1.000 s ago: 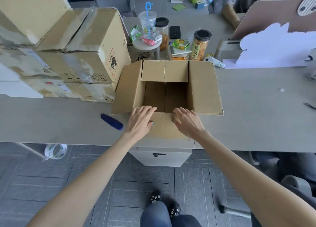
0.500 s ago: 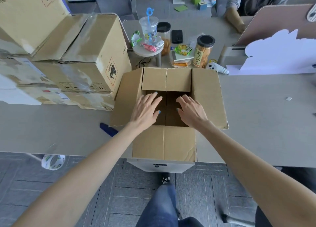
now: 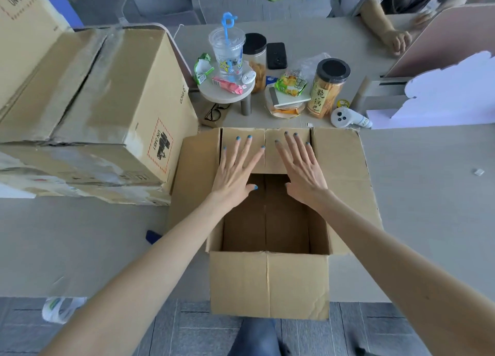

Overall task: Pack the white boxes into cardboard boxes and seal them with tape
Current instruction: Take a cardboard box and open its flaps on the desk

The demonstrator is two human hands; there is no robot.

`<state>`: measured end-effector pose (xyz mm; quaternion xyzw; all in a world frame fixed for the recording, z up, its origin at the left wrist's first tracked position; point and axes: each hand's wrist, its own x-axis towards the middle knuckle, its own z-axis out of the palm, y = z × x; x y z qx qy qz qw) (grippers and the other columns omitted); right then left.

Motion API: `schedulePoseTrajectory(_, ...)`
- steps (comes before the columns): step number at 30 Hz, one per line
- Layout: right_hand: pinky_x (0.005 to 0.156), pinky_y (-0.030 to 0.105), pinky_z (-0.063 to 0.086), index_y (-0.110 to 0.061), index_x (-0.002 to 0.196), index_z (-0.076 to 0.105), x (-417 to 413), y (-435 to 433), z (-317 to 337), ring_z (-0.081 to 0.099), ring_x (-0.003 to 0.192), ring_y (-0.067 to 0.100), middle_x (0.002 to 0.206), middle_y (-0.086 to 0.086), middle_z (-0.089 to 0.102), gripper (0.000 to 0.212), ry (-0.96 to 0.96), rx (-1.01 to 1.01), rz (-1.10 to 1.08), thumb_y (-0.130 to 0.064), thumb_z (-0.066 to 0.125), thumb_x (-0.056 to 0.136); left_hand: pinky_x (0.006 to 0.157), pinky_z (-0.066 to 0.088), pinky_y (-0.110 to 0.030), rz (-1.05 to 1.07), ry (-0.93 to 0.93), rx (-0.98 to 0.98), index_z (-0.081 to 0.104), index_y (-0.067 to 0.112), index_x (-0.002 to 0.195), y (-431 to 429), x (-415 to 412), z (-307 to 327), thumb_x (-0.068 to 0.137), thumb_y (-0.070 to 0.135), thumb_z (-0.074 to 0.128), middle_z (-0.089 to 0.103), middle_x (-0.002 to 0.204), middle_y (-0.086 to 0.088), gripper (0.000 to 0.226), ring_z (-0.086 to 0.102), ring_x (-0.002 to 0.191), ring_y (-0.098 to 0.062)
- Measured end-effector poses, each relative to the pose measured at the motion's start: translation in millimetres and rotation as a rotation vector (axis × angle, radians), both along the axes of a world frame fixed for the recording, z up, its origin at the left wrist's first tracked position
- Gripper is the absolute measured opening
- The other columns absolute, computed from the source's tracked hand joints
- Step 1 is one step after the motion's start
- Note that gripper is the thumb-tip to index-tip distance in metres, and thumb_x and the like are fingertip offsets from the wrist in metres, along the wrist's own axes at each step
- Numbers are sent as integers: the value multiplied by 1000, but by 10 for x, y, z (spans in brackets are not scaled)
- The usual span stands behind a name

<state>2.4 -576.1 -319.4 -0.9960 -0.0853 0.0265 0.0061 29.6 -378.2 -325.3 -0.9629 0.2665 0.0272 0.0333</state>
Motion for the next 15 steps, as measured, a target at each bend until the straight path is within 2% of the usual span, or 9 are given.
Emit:
schedulePoseTrajectory(3, 123, 45, 4, -14, 157, 11, 95, 1, -50, -5, 151, 32, 164, 12, -3, 92, 7, 48, -22, -4, 60, 80, 122, 4, -54, 4, 27, -51, -1, 28, 158, 10, 157, -73, 96, 40, 58, -14, 164, -9, 86, -12, 151, -34)
schedulePoseTrajectory(8, 117, 45, 29, -8, 142, 46, 47, -65, -20, 29, 145, 34, 154, 16, 36, 60, -141, 138, 16, -10, 64, 84, 118, 25, -52, -92, -45, -160, 31, 28, 154, 112, 210, -31, 98, 34, 56, 25, 162, -7, 61, 19, 149, -34)
schedulePoseTrajectory(11, 105, 44, 46, -10, 128, 60, -19, -138, 62, 51, 130, 32, 137, 12, 57, 41, -317, 194, 63, -14, 67, 88, 112, 36, -51, -134, -139, -284, 46, 25, 147, 170, 180, 92, 97, 31, 53, 46, 150, -6, 50, 40, 139, -33)
schedulePoseTrajectory(15, 82, 38, 54, -10, 111, 69, -69, -253, 209, 66, 106, 27, 113, 5, 70, 19, -526, 227, 122, -15, 62, 94, 98, 49, -41, -193, -216, -383, 61, 21, 133, 148, 184, 343, 94, 21, 63, 64, 131, -2, 39, 60, 119, -25)
